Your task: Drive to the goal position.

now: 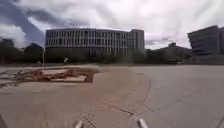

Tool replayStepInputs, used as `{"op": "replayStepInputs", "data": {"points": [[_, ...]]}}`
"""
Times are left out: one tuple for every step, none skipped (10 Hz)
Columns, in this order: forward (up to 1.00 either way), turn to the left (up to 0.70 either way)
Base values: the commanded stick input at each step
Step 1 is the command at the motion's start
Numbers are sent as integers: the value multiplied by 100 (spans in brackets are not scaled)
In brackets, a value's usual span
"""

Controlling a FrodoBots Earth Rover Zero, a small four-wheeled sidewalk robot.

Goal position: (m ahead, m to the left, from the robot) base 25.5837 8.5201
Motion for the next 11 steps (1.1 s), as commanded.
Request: {"op": "replayStepInputs", "data": {"points": [[70, 0], [70, 0], [70, 0], [70, 0], [70, 0], [70, 0], [70, 0], [70, 0], [70, 0], [70, 0], [70, 0]]}}
